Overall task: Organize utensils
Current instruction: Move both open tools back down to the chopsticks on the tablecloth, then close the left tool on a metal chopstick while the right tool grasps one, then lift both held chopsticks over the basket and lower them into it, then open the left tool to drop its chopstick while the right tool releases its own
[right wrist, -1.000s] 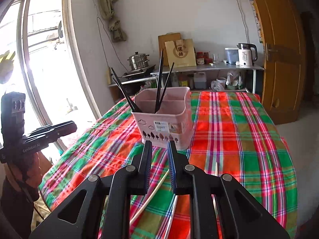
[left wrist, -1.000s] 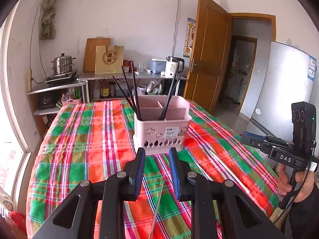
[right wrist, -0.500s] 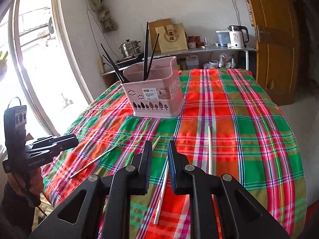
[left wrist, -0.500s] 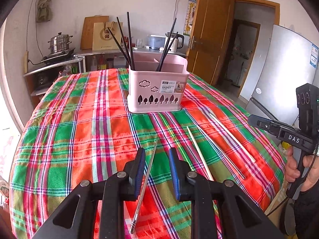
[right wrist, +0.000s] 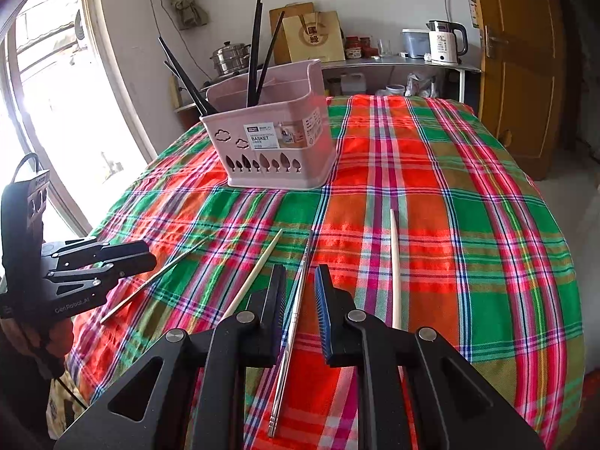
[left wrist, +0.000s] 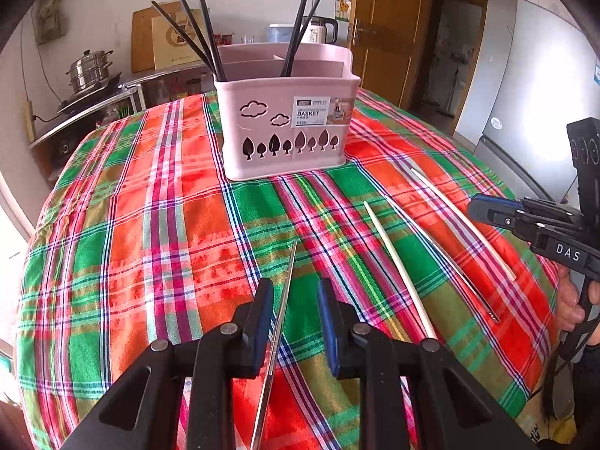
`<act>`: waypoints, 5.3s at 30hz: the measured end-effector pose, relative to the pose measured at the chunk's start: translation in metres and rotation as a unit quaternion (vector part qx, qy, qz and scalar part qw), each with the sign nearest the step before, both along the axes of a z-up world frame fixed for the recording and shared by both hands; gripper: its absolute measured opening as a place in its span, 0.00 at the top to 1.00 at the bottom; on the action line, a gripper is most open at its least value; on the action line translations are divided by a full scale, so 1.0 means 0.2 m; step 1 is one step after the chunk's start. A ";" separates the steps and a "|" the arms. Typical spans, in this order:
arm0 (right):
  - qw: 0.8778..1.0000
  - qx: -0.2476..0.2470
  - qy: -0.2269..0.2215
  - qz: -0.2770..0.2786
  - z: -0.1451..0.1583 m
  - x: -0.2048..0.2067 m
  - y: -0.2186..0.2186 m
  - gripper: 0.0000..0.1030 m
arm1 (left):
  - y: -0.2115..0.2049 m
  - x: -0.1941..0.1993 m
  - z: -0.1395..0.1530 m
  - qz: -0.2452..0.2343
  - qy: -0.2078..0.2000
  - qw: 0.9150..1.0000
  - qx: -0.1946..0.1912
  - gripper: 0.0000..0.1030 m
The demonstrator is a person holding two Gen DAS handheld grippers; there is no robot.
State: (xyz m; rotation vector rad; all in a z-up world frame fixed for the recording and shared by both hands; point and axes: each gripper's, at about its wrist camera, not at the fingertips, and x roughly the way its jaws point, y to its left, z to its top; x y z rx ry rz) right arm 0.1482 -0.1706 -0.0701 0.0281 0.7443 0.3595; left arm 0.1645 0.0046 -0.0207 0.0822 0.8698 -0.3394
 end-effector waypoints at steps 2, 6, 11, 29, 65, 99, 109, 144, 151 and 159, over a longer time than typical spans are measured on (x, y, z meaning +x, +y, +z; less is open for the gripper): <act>1.000 -0.006 0.007 0.002 -0.02 0.03 0.02 0.84 | -0.02 0.05 -0.03 -0.005 0.011 1.000 0.009 0.77; 1.000 -0.021 0.020 0.008 -0.05 0.10 0.06 0.84 | -0.06 0.12 -0.08 -0.017 0.025 0.999 0.032 0.77; 0.998 -0.040 0.038 0.009 -0.11 0.17 0.11 0.84 | -0.09 0.19 -0.13 -0.018 0.042 0.997 0.056 0.77; 0.990 -0.117 0.080 0.018 -0.17 0.31 0.22 0.90 | -0.09 0.24 -0.13 -0.045 0.065 0.994 0.070 0.77; 0.998 -0.004 -0.058 0.013 0.36 0.17 0.09 0.96 | 0.08 0.15 0.47 -0.008 -0.051 0.999 -0.016 0.96; 0.989 0.016 -0.139 0.053 0.66 0.20 0.26 0.96 | 0.22 0.26 0.89 0.027 -0.114 0.988 -0.096 0.96; 0.981 0.042 -0.183 0.057 0.85 0.37 0.35 0.96 | 0.24 0.47 1.05 0.038 -0.140 0.982 -0.120 0.96; 0.984 0.059 -0.160 0.045 0.74 0.67 0.43 0.96 | 0.23 0.80 0.90 0.026 -0.119 0.983 -0.136 0.96; 0.986 0.060 -0.147 0.043 0.66 0.66 0.40 0.96 | 0.22 0.77 0.81 0.015 -0.112 0.984 -0.137 0.96; 0.989 0.058 -0.132 0.043 0.59 0.68 0.40 0.96 | 0.22 0.82 0.68 0.025 -0.084 0.989 -0.120 0.96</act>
